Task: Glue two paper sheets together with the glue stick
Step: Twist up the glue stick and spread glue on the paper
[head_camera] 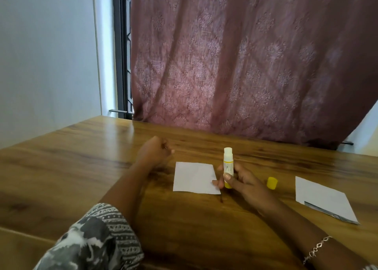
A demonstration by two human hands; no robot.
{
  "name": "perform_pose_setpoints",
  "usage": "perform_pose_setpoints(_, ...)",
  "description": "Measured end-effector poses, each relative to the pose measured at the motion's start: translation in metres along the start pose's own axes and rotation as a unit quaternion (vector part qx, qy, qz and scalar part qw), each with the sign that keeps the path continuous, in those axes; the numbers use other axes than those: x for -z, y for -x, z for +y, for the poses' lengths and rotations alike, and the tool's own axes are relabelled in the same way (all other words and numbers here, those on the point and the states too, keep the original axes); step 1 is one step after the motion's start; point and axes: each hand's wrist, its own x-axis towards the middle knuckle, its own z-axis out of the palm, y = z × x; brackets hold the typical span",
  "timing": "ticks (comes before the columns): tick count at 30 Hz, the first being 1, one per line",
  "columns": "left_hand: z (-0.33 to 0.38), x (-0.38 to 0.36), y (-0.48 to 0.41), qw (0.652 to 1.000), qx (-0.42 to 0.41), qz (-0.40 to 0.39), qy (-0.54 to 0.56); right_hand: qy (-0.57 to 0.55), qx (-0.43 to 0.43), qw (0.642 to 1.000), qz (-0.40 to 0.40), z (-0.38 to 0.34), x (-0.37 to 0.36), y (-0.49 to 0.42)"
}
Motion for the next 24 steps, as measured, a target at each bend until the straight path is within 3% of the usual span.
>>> perform_pose_setpoints(3, -0.005, -0.002, -0.002, 0.999, 0.024, -0.032, -0.018, 0.025, -0.012, 0.999, -0.021, 0.001, -0.004, -0.002)
perform_pose_setpoints(7, 0.004, -0.013, -0.002, 0.992, -0.004, -0.110, -0.065, 0.047, -0.020, 0.998, -0.033, 0.001, -0.003, -0.003)
perform_pose_setpoints(12, 0.008, -0.024, -0.006, 0.983, -0.009, -0.147, -0.108, 0.056, -0.021, 0.997, -0.045, -0.001, -0.002, -0.002)
perform_pose_setpoints(18, 0.008, -0.026, -0.007, 0.985, -0.005, -0.169, -0.035, 0.068, -0.016, 0.996, -0.053, 0.001, -0.001, -0.003)
perform_pose_setpoints(24, 0.017, -0.024, -0.001, 0.985, 0.002, -0.126, 0.117, 0.025, -0.010, 0.999, -0.047, 0.002, 0.000, -0.004)
